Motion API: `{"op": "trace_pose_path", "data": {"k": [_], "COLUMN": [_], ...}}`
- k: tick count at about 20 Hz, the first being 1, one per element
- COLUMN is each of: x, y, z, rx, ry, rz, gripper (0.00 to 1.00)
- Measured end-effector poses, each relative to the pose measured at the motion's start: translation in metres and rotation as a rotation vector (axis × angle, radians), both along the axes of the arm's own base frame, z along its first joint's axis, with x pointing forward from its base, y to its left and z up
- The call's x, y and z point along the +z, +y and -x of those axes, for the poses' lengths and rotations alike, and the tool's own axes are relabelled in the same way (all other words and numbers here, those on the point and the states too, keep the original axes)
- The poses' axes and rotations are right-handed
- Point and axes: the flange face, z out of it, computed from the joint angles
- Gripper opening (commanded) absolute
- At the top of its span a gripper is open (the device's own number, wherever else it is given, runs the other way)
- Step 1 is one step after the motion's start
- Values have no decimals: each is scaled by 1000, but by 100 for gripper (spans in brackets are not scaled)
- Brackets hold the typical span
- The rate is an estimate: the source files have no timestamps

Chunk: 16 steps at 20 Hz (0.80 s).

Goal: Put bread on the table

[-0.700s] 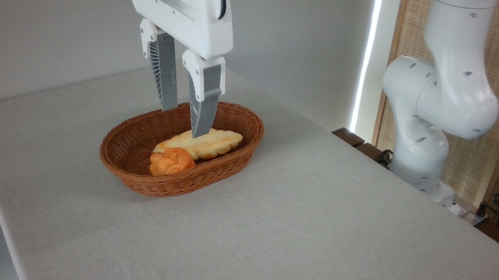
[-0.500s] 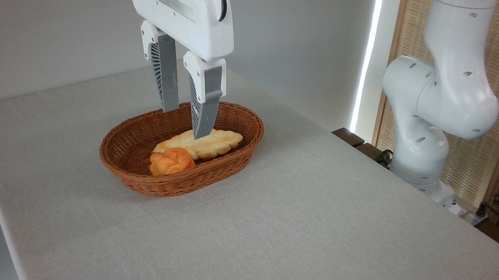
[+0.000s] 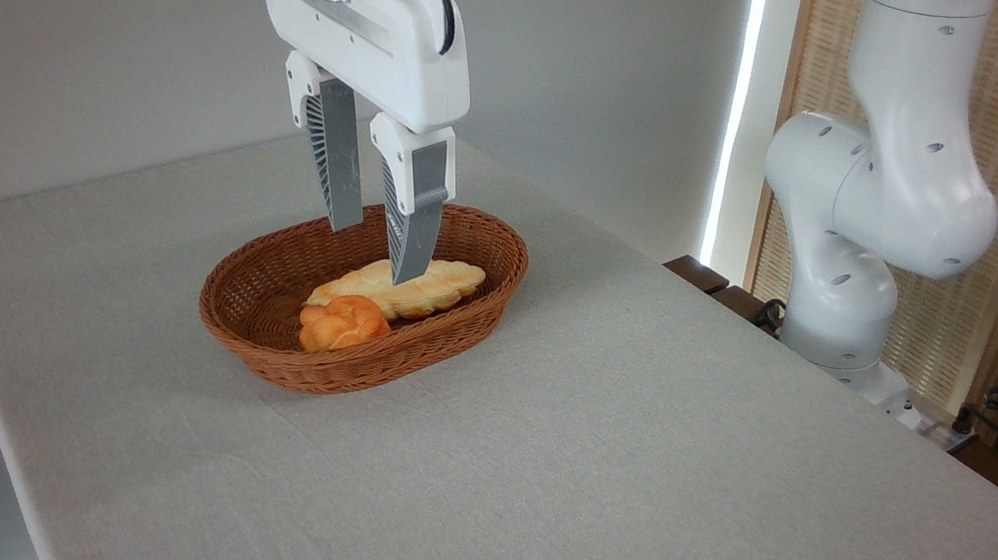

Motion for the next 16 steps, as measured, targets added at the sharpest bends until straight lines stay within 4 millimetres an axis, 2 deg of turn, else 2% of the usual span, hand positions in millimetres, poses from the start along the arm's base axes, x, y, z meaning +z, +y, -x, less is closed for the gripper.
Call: {"op": "trace_pose_path", "data": {"k": [6,10,13,16], "x": [-20,-43,-70,-94], "y": [-17,-50,-86,-111], "z": [9,16,19,24], "rx": [-23,-6,-15,-41], "ry": [23,27,-3,-19], "rz": [-2,-4,-3,-1], "gripper": [100,100,100,100]}}
